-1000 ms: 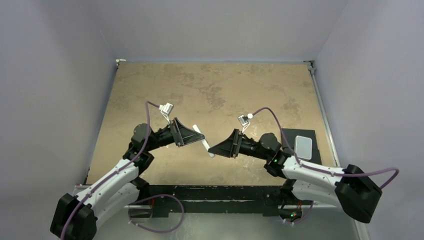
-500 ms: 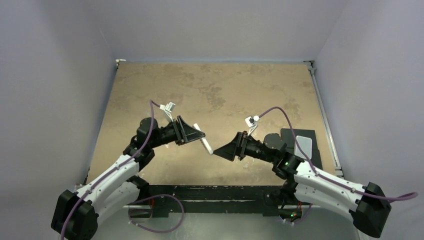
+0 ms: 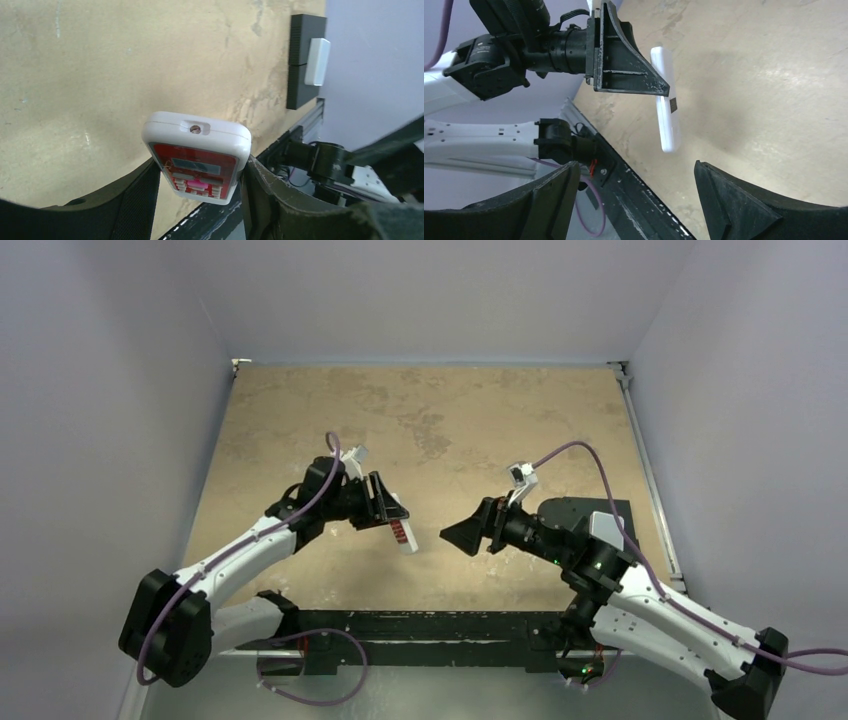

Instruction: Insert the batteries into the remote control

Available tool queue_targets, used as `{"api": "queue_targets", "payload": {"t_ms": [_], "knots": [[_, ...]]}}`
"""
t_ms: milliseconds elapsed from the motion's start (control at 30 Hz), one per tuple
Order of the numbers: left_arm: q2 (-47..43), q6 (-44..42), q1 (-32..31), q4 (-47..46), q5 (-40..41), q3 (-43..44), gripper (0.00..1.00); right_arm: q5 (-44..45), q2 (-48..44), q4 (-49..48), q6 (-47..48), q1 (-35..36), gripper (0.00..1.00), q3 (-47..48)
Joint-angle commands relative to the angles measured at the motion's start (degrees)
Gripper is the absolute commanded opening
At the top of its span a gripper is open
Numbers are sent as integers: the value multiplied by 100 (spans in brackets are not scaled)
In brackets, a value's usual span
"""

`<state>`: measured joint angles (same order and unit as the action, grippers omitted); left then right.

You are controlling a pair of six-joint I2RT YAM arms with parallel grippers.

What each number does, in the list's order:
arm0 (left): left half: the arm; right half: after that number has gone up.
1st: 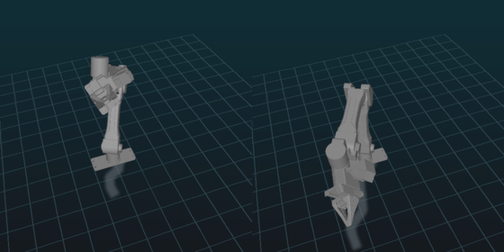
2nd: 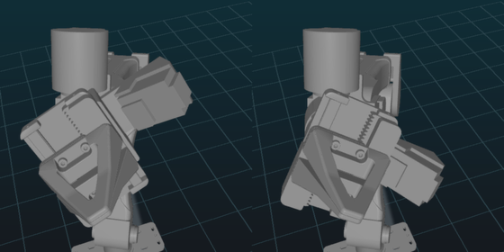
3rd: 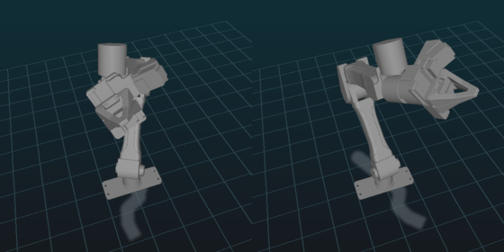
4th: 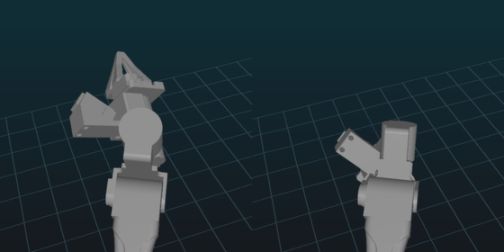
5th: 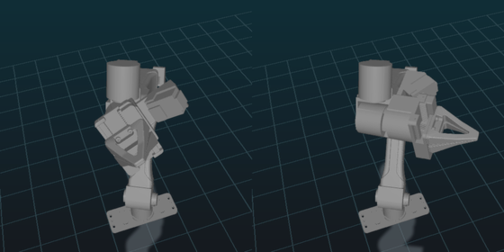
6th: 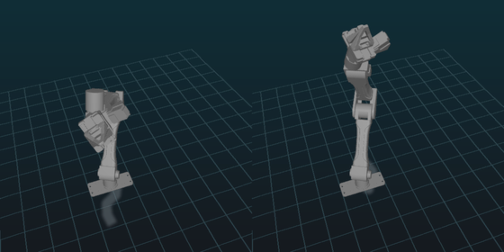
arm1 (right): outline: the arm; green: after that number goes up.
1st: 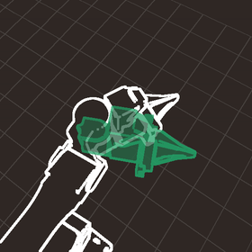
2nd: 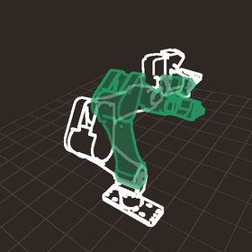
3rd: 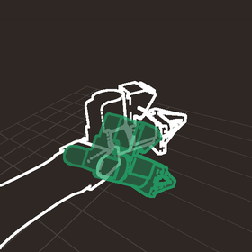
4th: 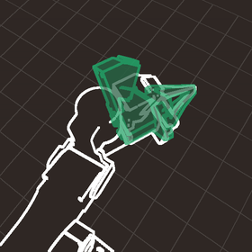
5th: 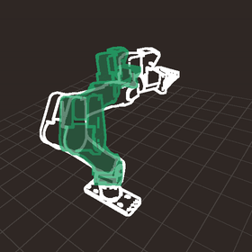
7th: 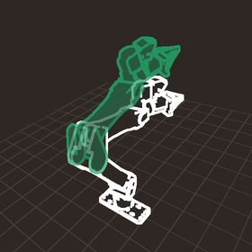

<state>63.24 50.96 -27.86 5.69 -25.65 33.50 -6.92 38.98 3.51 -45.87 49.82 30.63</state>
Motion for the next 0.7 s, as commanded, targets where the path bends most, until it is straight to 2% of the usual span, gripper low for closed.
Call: {"api": "queue_targets", "payload": {"t_ms": [0,300,667], "knots": [[298,-514,-262,477,788,550,0,555,-136,1030,534,-16,94,572],[1432,-622,-1127,1337,2516,1349,0,1217,-123,1702,718,-16,94,720],[2667,-534,-1469,1579,3042,2000,0,1317,-152,1779,765,-16,95,716]]}}
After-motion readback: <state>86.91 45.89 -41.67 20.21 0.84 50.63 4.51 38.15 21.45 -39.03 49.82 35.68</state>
